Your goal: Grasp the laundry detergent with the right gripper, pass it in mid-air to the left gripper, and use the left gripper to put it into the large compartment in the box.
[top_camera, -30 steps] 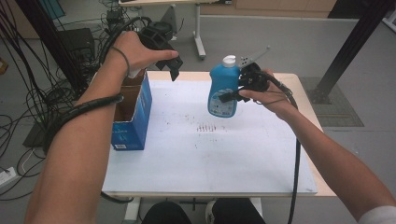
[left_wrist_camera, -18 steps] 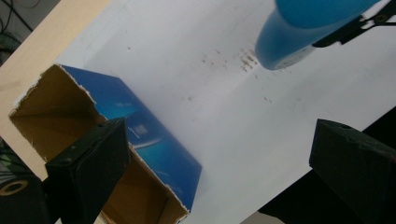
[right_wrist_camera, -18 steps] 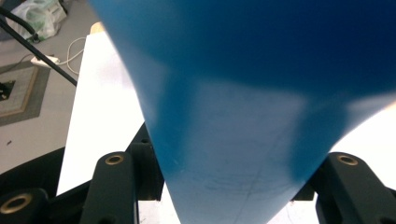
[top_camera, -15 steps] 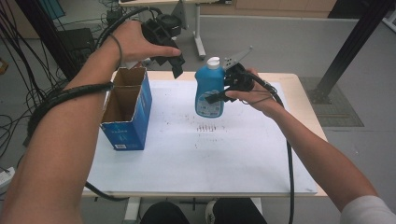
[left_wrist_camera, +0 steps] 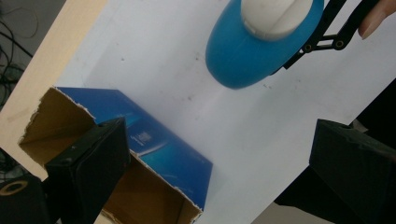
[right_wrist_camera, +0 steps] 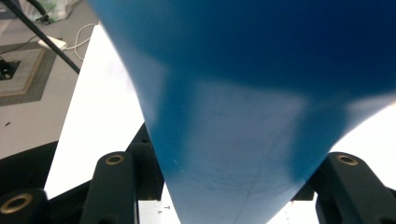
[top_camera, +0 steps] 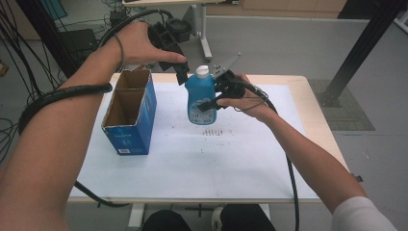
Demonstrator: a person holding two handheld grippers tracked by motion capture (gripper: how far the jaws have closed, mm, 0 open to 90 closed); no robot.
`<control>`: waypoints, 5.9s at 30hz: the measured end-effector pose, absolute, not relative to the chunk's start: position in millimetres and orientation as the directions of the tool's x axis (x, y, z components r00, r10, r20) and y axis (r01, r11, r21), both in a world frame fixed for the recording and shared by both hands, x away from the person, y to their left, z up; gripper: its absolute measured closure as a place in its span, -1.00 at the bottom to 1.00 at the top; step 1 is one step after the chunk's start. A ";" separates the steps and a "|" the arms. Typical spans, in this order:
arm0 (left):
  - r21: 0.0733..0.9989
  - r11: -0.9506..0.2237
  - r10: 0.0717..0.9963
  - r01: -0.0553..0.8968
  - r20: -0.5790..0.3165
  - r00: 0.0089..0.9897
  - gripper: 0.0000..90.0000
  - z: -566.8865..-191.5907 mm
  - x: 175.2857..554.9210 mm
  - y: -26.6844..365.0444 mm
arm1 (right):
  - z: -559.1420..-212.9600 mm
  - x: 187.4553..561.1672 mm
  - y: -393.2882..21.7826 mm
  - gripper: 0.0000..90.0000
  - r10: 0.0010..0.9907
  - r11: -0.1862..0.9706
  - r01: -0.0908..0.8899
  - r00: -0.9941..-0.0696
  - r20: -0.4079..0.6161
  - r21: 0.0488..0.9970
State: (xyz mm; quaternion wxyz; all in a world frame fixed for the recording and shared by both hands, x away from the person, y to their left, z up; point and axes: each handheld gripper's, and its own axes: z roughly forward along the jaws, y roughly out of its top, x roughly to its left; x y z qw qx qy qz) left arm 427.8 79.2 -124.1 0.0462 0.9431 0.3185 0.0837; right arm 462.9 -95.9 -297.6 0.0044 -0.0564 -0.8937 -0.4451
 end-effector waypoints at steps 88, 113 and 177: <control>0.067 -0.912 0.407 0.404 0.053 0.912 -0.88 -168.7 418.0 42.4 | -292.7 440.1 -68.0 -0.02 -0.075 0.556 -0.015 -0.997 0.032 0.831; 0.064 -0.919 0.393 0.389 0.071 0.917 -0.88 -170.5 420.1 39.9 | -287.1 441.2 -69.1 -0.02 -0.082 0.538 -0.025 -0.996 0.023 0.843; 0.052 -0.926 0.376 0.373 0.090 0.922 -0.87 -171.2 424.4 35.1 | -286.0 445.2 -73.2 -0.02 -0.075 0.521 -0.030 -0.997 0.011 0.853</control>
